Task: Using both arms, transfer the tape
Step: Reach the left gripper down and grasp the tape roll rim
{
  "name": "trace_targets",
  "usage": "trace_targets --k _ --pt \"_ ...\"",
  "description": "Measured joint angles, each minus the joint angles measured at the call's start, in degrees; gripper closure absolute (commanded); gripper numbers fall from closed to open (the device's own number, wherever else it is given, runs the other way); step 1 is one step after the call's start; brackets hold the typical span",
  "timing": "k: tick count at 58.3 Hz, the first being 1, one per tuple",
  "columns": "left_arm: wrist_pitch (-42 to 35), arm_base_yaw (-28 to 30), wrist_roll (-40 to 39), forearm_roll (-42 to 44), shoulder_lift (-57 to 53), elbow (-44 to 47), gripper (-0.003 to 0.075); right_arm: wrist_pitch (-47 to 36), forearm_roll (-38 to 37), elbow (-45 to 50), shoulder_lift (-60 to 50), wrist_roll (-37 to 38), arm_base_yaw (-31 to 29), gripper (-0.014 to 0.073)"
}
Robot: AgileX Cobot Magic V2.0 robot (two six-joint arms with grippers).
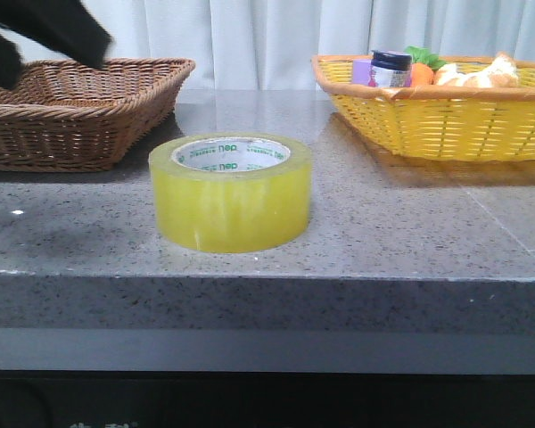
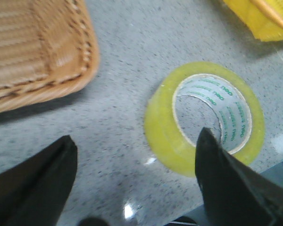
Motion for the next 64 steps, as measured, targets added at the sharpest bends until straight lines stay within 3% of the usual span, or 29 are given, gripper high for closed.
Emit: trace_targets --k 17,36,42,56,64 --pt "2.1 -4.5 -3.3 -0.1 12.5 -7.0 0.0204 0.0 -0.1 0.0 0.0 0.0 0.0 0.0683" --pt "2.5 -4.9 -3.3 -0.2 20.7 -12.1 0.0226 -0.3 -0.1 0.0 0.0 0.0 0.0 0.0683" --pt "2.7 -4.9 -3.3 -0.2 21.6 -12.5 0.0322 -0.4 -0.1 0.0 0.0 0.0 0.0 0.0683" --pt "2.9 -4.9 -3.6 1.5 21.6 -12.5 0.0631 -1.1 -0.1 0.0 0.0 0.0 0.0 0.0683" --pt "3.0 -4.9 -3.3 3.0 21.6 -12.6 0.0739 -1.1 -0.1 0.0 0.0 0.0 0.0 0.0683"
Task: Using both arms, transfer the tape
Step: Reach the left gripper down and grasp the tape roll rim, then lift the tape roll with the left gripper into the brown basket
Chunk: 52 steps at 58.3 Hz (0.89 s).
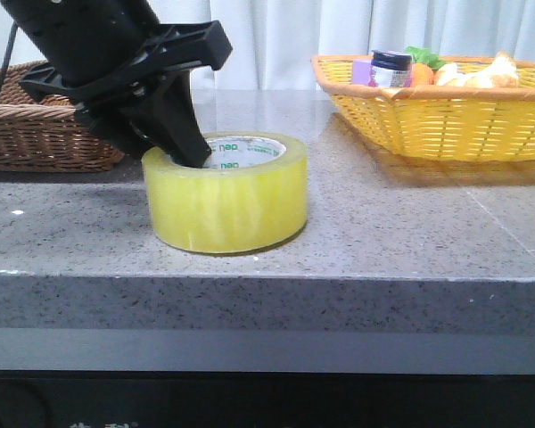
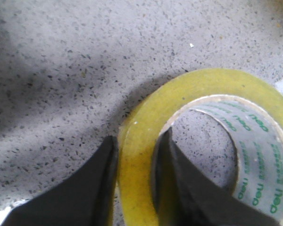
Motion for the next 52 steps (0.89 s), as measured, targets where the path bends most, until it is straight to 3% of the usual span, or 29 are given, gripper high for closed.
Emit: trace_targets --k 15,31,41,52 --pt "2.7 0.0 0.0 1.4 0.5 -2.8 0.074 -0.3 0.0 0.0 0.0 0.0 0.0 0.0683" --pt "11.4 1.9 0.0 6.6 0.7 -18.0 0.074 -0.5 0.0 0.0 0.0 0.0 0.0 0.0683" --pt "11.5 9.7 0.0 7.9 0.7 -26.3 0.074 -0.6 -0.1 0.0 0.0 0.0 0.0 0.0683" --pt "8.7 21.1 0.0 8.6 2.3 -27.8 0.074 -0.8 -0.1 0.0 0.0 0.0 0.0 0.0683"
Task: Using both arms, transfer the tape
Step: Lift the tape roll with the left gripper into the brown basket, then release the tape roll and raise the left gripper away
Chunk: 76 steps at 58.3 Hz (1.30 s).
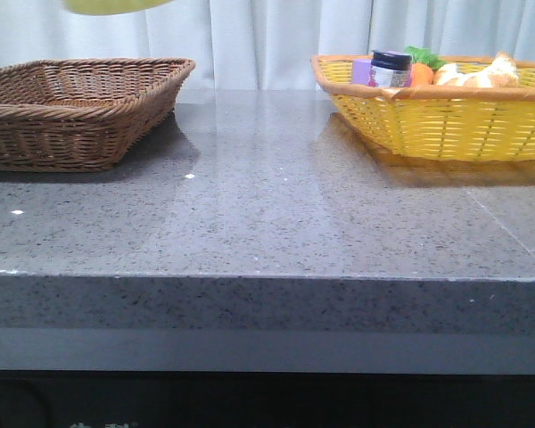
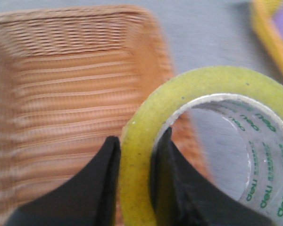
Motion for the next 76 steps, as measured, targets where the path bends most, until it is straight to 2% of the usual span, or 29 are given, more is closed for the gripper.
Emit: trace_targets --k 7,13,16,21,31,36,43,53,64,76 --pt "0.5 5.3 0.0 0.8 3.8 0.0 0.074 0.0 0.0 0.0 0.0 0.0 0.0 0.0683" --pt "2.0 7.3 0.0 0.8 8.3 0.0 0.0734 0.0 0.0 0.0 0.0 0.0 0.0 0.0683" --pt "2.4 7.5 0.0 0.8 9.8 0.0 0.0708 0.0 0.0 0.0 0.0 0.0 0.0 0.0683" --pt "2.8 7.7 0.0 0.4 11.4 0.0 0.0604 -0.1 0.0 0.0 0.0 0.0 0.0 0.0683" --pt "2.8 7.7 0.0 -0.7 12.0 -0.1 0.033 -0.1 0.0 0.0 0.0 0.0 0.0 0.0683" --pt "2.8 7.7 0.0 -0.8 11.5 -0.1 0.0286 -0.1 0.0 0.0 0.0 0.0 0.0 0.0683" --pt "3.8 7.7 0.0 -0.8 9.2 -0.1 0.0309 -0.1 0.0 0.0 0.0 0.0 0.0 0.0683" --pt "2.8 7.7 1.2 -1.0 1.0 2.0 0.0395 -0.1 0.0 0.0 0.0 0.0 0.0 0.0683" --pt "-1.0 7.6 2.3 -1.0 -10.8 10.1 0.0545 -0.1 0.0 0.0 0.0 0.0 0.0 0.0683" --pt "-6.1 7.6 2.7 -1.0 -27.4 26.0 0.0739 -0.1 0.0 0.0 0.0 0.0 0.0 0.0683"
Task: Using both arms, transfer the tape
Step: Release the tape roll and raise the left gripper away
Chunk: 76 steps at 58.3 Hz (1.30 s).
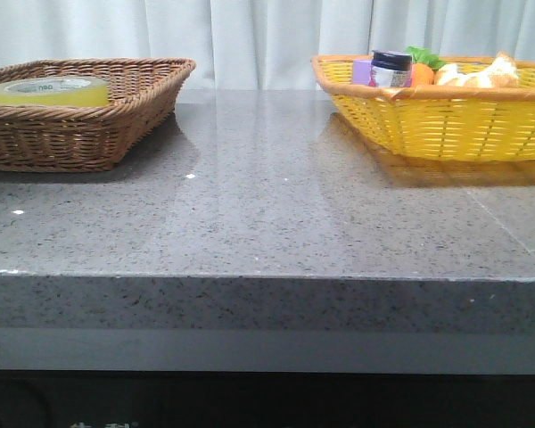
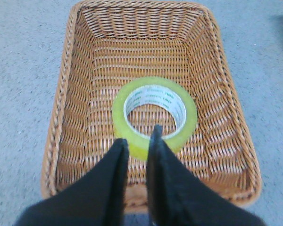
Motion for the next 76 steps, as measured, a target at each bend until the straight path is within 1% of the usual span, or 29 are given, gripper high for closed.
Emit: trace_targets --k 12,23,34,41,49,68,76 --pt "-2.6 0.0 0.0 0.0 -17.4 15.3 0.074 0.0 0.0 0.0 0.0 0.0 0.0 0.0683" --pt "-3.1 0.0 0.0 0.0 -33.1 25.9 0.074 0.0 0.0 0.0 0.0 0.0 0.0 0.0683" --pt "-3.1 0.0 0.0 0.0 -47.4 33.5 0.074 0.0 0.0 0.0 0.0 0.0 0.0 0.0683" --pt "-3.1 0.0 0.0 0.0 -54.6 35.8 0.074 0.0 0.0 0.0 0.0 0.0 0.0 0.0683" --pt "-3.1 0.0 0.0 0.0 -58.4 36.9 0.074 0.0 0.0 0.0 0.0 0.0 0.0 0.0683" --pt "-3.1 0.0 0.0 0.0 -58.6 37.0 0.074 0.0 0.0 0.0 0.0 0.0 0.0 0.0683" --pt "-3.2 0.0 0.0 0.1 -59.6 38.3 0.074 0.0 0.0 0.0 0.0 0.0 0.0 0.0683"
